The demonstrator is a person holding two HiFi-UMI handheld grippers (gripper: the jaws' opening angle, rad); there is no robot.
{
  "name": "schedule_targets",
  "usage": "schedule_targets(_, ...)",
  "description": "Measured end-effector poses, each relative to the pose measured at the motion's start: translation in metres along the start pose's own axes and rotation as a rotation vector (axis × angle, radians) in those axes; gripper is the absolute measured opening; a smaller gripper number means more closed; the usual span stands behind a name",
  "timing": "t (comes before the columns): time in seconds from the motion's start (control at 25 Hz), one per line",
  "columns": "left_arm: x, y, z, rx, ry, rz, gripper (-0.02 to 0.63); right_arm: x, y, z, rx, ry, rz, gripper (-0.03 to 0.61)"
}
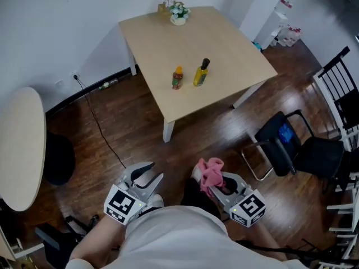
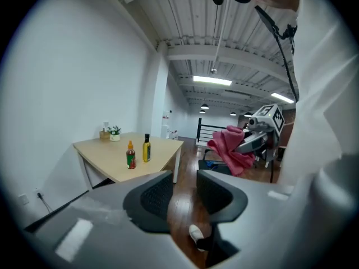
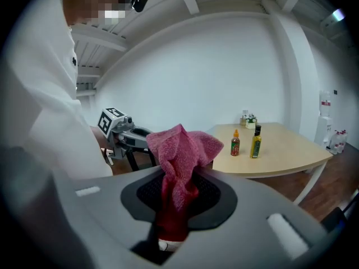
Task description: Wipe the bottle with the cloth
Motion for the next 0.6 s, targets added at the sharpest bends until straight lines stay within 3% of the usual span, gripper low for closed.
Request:
schedule_targets(0.16, -0.014, 0.038, 0.019, -0.083, 0.056, 0.018, 0.14, 0.031, 0.018, 0.009, -0.022, 0.041, -0.019, 0.087)
schedule_targets(0.28, -0.031, 0.054, 0.03, -0.118, 0.054, 0.034, 0.138, 0.046, 0.033, 0.015, -0.052, 0.076, -0.022, 0.087)
schedule_targets(0.6, -0.085, 0.048, 0.046, -0.161, 0.07, 0.013, 0.133, 0.062, 0.092, 0.021, -0.123, 0.088, -0.083, 0.087)
Point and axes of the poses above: the fingertips, and each gripper's own axes: y backward along the fingers, x to its left, z out of its top, the point moved 4 cm from there along y, backward along the fingers, and after that the axes turned 13 degrees about -x, right-handed, at the moved point
